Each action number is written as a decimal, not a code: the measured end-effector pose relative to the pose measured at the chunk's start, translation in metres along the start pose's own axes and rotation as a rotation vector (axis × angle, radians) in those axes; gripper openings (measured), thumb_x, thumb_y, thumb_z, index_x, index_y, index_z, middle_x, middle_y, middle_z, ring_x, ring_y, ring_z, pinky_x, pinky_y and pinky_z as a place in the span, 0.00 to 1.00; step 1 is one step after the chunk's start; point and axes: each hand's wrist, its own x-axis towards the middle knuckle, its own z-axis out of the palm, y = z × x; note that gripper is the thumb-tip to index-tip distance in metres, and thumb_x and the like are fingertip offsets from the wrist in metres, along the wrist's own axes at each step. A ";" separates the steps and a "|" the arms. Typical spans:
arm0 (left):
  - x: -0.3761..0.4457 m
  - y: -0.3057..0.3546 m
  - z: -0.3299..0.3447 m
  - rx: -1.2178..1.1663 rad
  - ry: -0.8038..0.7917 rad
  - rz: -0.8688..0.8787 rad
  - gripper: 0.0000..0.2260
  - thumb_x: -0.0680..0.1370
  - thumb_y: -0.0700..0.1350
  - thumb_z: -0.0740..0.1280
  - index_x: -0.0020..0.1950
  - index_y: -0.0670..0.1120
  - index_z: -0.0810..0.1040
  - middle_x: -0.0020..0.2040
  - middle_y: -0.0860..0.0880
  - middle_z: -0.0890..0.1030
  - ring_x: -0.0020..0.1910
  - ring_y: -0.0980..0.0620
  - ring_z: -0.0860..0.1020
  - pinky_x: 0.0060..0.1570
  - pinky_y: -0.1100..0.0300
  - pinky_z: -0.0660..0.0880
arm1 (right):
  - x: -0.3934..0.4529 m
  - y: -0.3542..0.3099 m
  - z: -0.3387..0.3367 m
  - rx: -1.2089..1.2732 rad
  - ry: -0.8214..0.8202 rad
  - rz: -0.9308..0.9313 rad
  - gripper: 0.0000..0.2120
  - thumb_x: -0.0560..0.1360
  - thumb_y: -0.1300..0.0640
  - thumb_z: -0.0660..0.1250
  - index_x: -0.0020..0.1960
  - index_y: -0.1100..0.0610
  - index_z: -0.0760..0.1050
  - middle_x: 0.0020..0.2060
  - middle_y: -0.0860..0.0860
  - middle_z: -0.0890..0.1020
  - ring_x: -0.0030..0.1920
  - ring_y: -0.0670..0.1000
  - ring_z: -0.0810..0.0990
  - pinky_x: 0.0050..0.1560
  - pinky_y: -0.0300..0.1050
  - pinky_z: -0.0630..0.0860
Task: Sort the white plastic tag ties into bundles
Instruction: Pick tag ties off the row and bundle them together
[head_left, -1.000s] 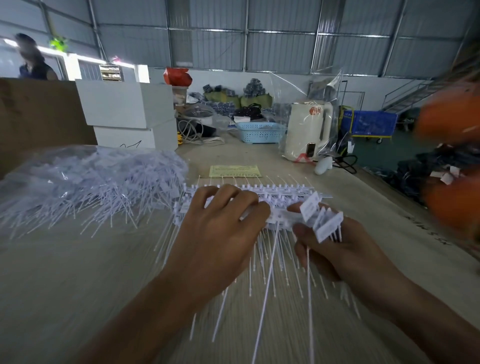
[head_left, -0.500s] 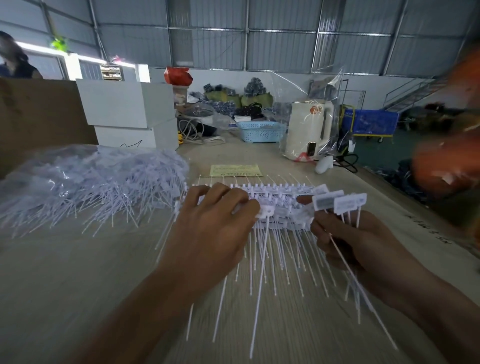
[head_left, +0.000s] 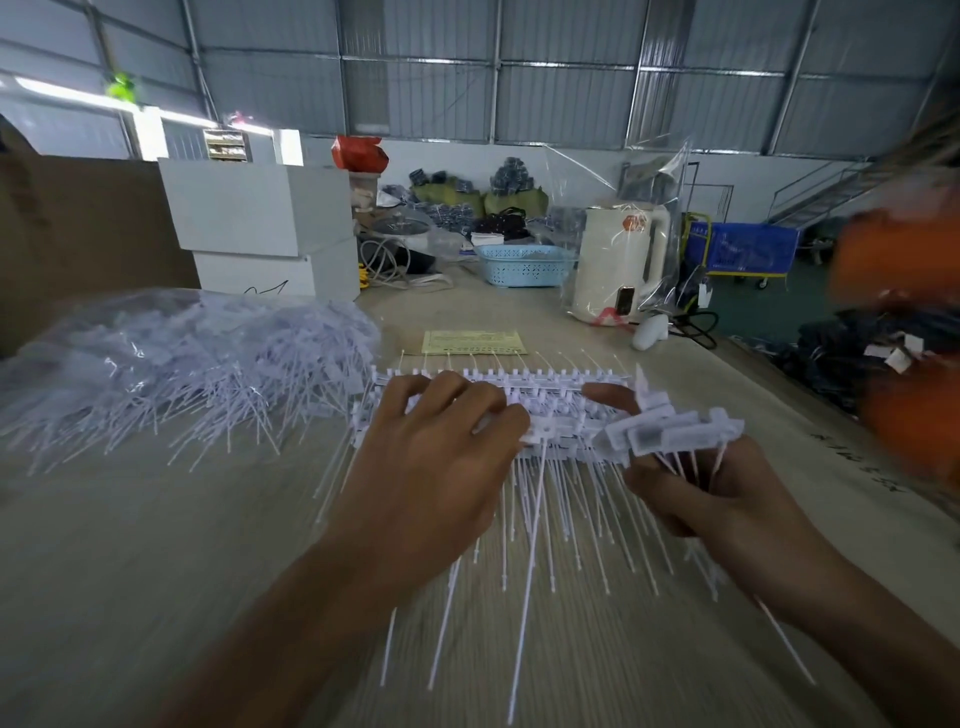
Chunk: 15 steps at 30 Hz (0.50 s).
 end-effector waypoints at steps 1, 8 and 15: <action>0.000 0.000 0.000 0.002 0.000 0.000 0.12 0.70 0.39 0.77 0.52 0.44 0.83 0.50 0.47 0.83 0.49 0.43 0.80 0.51 0.46 0.74 | -0.001 0.000 0.000 -0.047 0.002 -0.043 0.06 0.79 0.64 0.65 0.47 0.56 0.78 0.27 0.50 0.64 0.27 0.48 0.61 0.29 0.43 0.62; 0.000 0.002 0.002 0.007 -0.003 0.010 0.10 0.72 0.40 0.76 0.52 0.44 0.83 0.51 0.47 0.83 0.50 0.44 0.80 0.52 0.46 0.74 | 0.001 0.006 0.004 -0.193 -0.054 -0.194 0.13 0.78 0.68 0.67 0.50 0.49 0.77 0.28 0.38 0.75 0.26 0.39 0.71 0.31 0.26 0.66; -0.001 0.002 0.002 -0.011 0.001 0.015 0.08 0.74 0.42 0.75 0.52 0.45 0.83 0.50 0.48 0.83 0.49 0.44 0.80 0.52 0.46 0.73 | 0.001 -0.001 0.003 -0.313 0.070 -0.166 0.29 0.73 0.71 0.72 0.64 0.43 0.73 0.47 0.38 0.84 0.51 0.36 0.81 0.50 0.26 0.75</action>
